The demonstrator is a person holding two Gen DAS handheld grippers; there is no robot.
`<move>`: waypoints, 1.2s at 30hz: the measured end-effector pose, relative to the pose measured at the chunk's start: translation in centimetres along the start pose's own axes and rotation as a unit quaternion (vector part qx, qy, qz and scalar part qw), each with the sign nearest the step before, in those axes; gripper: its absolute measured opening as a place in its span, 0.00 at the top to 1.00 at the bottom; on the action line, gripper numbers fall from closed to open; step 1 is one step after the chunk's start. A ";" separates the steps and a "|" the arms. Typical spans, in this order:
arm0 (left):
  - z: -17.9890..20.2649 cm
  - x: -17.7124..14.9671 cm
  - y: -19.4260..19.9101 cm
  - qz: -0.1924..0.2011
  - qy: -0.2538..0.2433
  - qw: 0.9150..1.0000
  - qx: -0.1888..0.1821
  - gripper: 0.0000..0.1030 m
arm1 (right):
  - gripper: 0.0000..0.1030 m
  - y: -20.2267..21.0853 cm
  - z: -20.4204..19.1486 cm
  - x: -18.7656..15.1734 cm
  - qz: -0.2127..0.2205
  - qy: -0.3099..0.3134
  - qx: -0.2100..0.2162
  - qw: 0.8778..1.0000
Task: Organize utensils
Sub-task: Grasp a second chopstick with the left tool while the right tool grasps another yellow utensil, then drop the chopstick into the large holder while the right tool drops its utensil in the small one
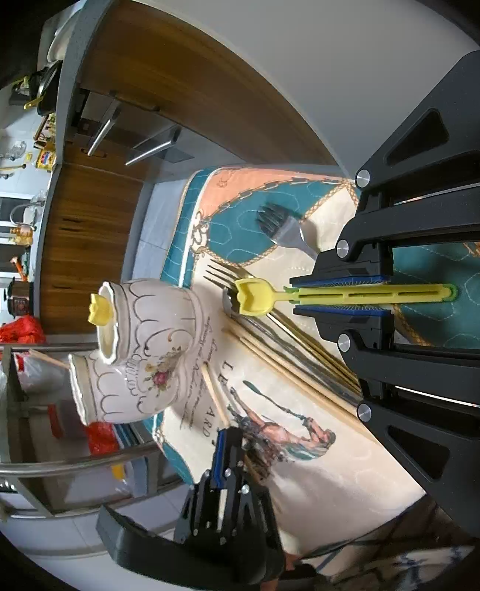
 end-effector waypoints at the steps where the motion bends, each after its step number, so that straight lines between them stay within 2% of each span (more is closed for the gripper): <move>1: -0.1 0.0 0.1 -0.001 -0.002 1.000 -0.002 0.94 | 0.90 -0.1 0.0 -0.1 -0.005 0.003 0.000 1.000; 6: -0.2 -0.3 0.3 -0.011 -0.017 1.000 -0.013 0.94 | 0.90 -1.3 -0.3 -0.2 -0.032 0.008 0.002 0.999; 12: -0.6 -1.2 0.3 -0.031 -0.020 0.999 -0.014 0.93 | 0.90 -2.1 -0.3 0.6 -0.043 0.006 -0.006 0.999; 18: -0.5 -1.5 0.1 -0.031 -0.020 0.999 -0.020 0.90 | 0.89 -3.1 -0.7 0.6 -0.063 0.014 -0.021 0.998; 21: -0.4 -1.4 0.0 -0.027 -0.021 0.999 -0.022 0.90 | 0.89 -3.0 -0.8 0.6 -0.059 0.013 -0.016 0.998; 29: -1.3 -1.2 1.5 0.010 -0.016 0.999 -0.031 0.94 | 0.89 0.1 -0.4 2.2 0.004 -0.009 -0.011 1.000; 33: -2.1 -0.7 3.3 0.052 -0.013 0.998 -0.036 0.94 | 0.89 1.9 -0.7 3.5 0.055 -0.018 0.004 0.998; 36: -2.7 -0.2 5.1 0.101 -0.011 0.994 -0.043 0.94 | 0.89 3.1 -1.0 4.8 0.097 -0.025 0.015 0.995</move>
Point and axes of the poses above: each gripper's, at about its wrist camera, not at the fingertips, and y roughly against the way its jaws point, z to its right, x to its top, the point moved 2 cm from there along -y, roughly the way its jaws point, and after that the axes turned 5 degrees about x, right-handed, at the moved point
